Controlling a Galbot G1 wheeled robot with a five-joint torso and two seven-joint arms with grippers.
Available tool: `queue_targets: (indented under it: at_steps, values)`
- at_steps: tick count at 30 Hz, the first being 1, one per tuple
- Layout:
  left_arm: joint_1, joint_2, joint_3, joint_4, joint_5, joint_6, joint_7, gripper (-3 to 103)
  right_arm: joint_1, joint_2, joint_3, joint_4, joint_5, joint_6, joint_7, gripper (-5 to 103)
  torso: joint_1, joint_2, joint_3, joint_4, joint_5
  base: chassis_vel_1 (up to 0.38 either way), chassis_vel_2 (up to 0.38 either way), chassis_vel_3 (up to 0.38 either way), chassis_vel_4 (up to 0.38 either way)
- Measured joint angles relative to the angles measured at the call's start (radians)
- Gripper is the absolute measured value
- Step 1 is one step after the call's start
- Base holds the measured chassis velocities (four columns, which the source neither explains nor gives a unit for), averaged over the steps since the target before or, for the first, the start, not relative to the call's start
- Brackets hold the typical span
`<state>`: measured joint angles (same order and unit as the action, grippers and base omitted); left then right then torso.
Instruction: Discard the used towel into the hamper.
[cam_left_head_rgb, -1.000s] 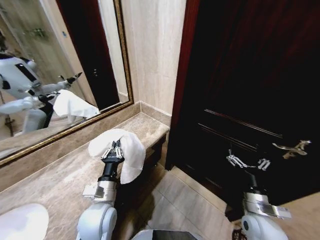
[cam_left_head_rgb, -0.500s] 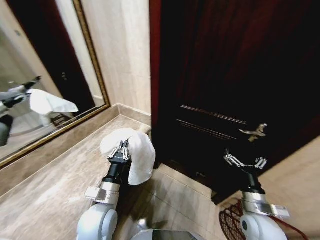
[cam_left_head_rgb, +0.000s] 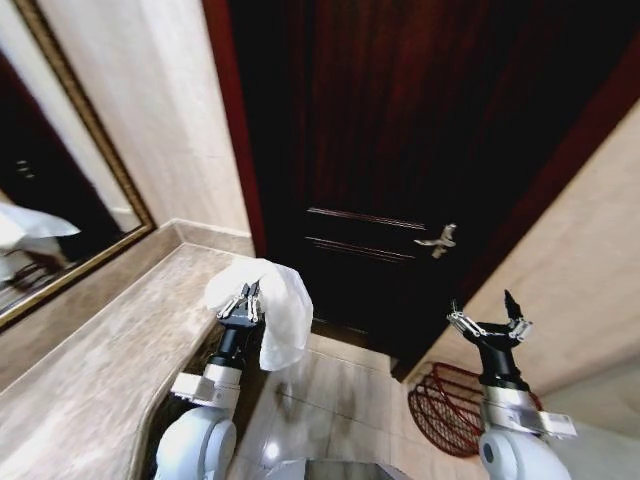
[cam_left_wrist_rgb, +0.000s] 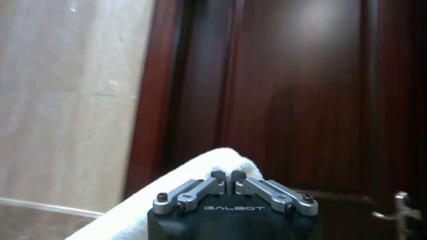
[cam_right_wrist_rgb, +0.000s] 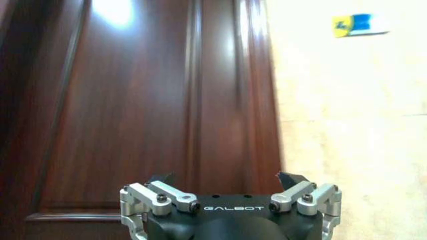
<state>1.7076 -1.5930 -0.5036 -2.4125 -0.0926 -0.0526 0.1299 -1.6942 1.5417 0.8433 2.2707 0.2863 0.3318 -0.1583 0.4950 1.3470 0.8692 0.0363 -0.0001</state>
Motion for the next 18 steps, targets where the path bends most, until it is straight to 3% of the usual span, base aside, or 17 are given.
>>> queue_targets:
  at_steps: [18]
  values:
    - [-0.002, 0.002, 0.001, 0.01, 0.001, -0.006, 0.0, 3, -0.013, 0.007, -0.006, 0.006, -0.001, 0.0, -0.006, 100, 0.0, 0.0, 0.0, -0.0001, 0.0, -0.125, -0.125, -0.124, -0.129]
